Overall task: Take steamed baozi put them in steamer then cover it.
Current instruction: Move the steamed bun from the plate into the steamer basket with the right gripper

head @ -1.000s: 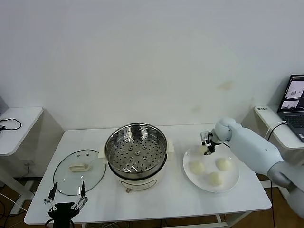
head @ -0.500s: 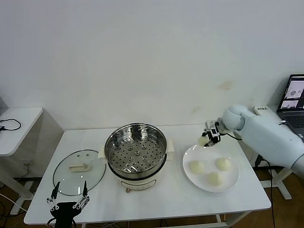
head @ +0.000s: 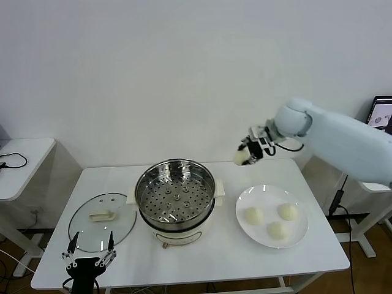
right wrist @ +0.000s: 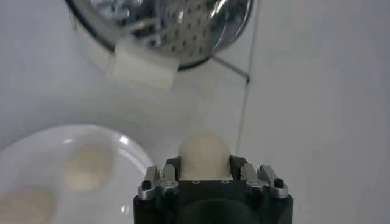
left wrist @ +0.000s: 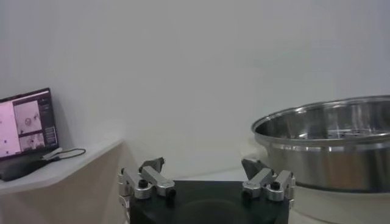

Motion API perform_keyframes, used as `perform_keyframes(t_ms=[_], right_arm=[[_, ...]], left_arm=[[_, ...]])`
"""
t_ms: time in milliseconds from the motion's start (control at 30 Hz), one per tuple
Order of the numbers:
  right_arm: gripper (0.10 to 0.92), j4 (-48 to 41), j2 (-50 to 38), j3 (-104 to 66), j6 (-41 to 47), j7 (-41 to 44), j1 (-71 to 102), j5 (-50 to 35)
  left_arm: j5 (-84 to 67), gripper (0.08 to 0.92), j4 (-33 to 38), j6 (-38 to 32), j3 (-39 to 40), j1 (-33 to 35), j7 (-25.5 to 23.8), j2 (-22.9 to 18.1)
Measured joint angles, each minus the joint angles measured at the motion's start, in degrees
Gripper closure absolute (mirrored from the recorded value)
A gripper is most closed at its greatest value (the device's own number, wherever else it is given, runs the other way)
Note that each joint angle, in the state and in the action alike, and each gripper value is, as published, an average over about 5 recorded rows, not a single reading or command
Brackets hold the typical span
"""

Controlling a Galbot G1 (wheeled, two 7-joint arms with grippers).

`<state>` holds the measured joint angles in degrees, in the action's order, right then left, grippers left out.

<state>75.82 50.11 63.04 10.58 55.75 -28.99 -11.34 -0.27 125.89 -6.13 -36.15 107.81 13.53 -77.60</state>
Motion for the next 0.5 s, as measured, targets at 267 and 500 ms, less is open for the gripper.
perform_keyframes(t_ms=[267, 500], right_arm=[[0.508, -2.2, 8.9, 4.9, -3.3, -2.6, -3.1, -3.4], [0.508, -6.2, 17.2, 8.4, -9.4, -4.3, -3.2, -2.1]], left_arm=[[-0.4, 0.177, 1.0, 0.0, -1.2, 0.6, -0.2, 0.1], [-0.4, 0.177, 1.6, 0.0, -1.8, 0.9, -0.2, -0.3]])
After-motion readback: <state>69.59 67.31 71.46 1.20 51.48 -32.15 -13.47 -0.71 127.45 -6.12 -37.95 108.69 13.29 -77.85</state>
